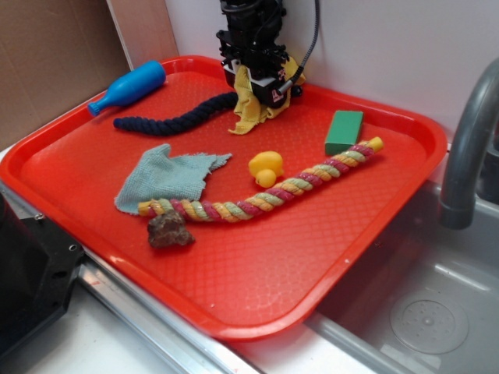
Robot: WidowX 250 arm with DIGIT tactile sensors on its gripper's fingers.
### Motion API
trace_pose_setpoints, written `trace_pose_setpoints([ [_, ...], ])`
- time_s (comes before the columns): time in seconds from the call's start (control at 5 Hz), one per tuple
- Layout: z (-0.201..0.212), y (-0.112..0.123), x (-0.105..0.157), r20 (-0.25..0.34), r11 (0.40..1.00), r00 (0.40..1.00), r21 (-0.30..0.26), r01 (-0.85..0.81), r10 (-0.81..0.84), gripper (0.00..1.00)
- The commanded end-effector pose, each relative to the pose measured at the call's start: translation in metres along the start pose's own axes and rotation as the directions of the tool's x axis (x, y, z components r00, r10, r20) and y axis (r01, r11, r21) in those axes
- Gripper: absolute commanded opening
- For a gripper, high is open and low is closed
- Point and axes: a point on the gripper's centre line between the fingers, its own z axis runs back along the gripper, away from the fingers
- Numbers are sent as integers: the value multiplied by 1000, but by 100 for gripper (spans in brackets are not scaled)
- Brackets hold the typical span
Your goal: Grab the yellow cloth.
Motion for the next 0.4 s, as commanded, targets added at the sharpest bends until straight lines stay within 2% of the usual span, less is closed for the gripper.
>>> trace_pose_setpoints([
  [0.0, 9, -5, 4, 37, 999, 998, 7, 49, -49, 0],
  [0.2, 62, -30, -31, 8, 984, 986, 59, 167, -168, 0],
])
